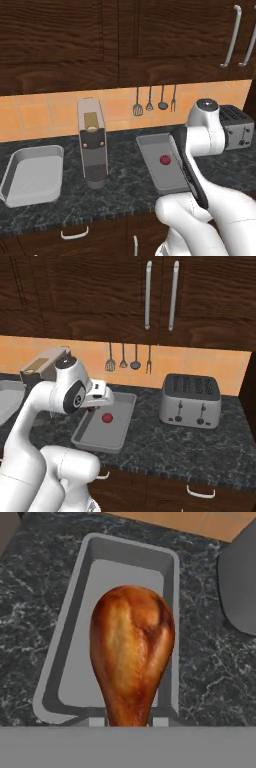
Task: Place one tomato and one chicken drumstick in each tupperware on the nearby counter, to pack two identical lunches.
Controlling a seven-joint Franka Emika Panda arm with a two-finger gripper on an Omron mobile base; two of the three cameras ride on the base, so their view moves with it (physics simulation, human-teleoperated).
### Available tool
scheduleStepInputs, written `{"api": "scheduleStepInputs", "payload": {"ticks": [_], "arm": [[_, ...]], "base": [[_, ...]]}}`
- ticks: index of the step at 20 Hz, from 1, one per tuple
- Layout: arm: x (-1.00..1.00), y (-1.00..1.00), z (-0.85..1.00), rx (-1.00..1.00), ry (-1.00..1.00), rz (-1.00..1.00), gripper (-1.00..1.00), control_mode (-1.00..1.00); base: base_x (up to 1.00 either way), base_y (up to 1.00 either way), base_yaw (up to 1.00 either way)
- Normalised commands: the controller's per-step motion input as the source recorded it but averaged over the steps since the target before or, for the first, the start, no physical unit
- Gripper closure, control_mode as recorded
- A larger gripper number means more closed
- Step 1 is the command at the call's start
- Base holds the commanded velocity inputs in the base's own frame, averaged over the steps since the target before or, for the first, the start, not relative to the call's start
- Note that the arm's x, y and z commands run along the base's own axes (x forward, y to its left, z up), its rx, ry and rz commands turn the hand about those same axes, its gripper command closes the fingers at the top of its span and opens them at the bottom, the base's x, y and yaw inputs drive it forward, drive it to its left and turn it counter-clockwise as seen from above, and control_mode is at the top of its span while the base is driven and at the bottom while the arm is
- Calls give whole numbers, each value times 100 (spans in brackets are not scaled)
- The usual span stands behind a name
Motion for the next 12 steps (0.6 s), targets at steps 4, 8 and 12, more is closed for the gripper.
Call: {"api": "scheduleStepInputs", "payload": {"ticks": [4,8,12], "arm": [[10,0,-100,0,15,21,100,-100],[7,0,-80,0,1,32,100,-100],[40,0,-45,0,0,33,100,-100]], "base": [[0,0,0],[0,0,0],[0,0,0]]}}
